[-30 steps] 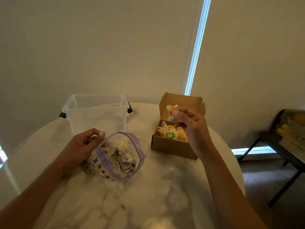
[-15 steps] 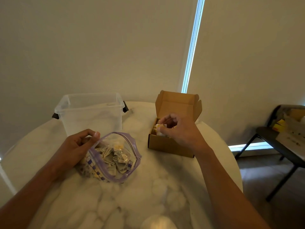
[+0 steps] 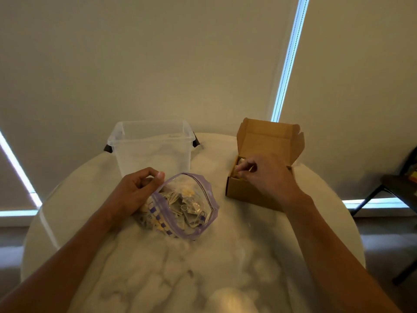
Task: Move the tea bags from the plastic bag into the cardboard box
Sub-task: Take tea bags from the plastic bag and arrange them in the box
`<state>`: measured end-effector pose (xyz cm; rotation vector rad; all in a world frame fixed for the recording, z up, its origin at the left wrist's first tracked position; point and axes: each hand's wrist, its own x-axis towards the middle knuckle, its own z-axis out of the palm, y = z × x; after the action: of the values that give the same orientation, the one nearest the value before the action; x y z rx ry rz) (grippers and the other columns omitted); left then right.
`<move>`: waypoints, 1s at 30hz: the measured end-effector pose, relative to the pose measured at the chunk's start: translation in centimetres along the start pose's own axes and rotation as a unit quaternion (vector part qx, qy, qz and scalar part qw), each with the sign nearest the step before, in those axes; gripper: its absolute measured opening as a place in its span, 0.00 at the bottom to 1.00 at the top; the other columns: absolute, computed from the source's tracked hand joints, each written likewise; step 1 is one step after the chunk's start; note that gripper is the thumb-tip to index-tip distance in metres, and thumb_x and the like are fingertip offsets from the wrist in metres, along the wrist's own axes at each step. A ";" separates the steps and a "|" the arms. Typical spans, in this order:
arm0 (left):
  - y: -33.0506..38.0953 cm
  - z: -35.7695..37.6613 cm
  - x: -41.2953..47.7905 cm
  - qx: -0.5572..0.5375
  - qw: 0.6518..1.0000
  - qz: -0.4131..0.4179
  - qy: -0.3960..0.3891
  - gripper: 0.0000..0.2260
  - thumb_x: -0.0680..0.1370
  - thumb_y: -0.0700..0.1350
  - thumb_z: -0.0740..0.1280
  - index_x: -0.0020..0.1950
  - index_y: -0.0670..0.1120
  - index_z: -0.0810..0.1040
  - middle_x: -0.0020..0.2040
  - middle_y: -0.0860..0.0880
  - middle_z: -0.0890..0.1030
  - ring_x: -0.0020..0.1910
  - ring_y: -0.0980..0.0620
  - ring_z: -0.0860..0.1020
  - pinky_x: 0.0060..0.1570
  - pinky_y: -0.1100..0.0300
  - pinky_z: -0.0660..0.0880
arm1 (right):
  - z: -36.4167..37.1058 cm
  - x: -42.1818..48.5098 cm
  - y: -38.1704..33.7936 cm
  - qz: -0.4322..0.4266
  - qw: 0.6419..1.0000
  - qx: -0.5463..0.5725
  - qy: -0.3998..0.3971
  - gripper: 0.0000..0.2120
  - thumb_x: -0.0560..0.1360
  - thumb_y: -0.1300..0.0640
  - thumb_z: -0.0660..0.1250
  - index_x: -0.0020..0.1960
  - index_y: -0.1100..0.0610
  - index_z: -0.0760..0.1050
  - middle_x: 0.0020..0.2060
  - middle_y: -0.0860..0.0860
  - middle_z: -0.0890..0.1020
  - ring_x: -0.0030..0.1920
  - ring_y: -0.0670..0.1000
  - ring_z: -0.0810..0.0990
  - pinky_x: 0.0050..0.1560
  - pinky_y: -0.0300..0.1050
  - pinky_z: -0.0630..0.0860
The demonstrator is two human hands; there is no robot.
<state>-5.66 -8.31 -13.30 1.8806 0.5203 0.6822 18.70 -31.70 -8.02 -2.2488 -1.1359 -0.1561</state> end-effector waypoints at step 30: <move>0.1 0.0 -0.1 0.015 0.998 0.059 -0.013 0.13 0.86 0.57 0.66 0.52 0.50 0.84 0.50 0.50 0.89 0.50 0.52 0.86 0.58 0.47 0.81 | 7.0 -5.3 -9.2 -0.266 0.952 0.016 -0.153 0.13 0.84 0.48 0.68 0.63 0.52 0.83 0.58 0.49 0.80 0.52 0.45 0.75 0.52 0.40 0.72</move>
<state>-5.74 -8.46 -13.27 1.9569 0.4070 0.7290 7.26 -27.25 -11.30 -1.9282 -1.8827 -0.0003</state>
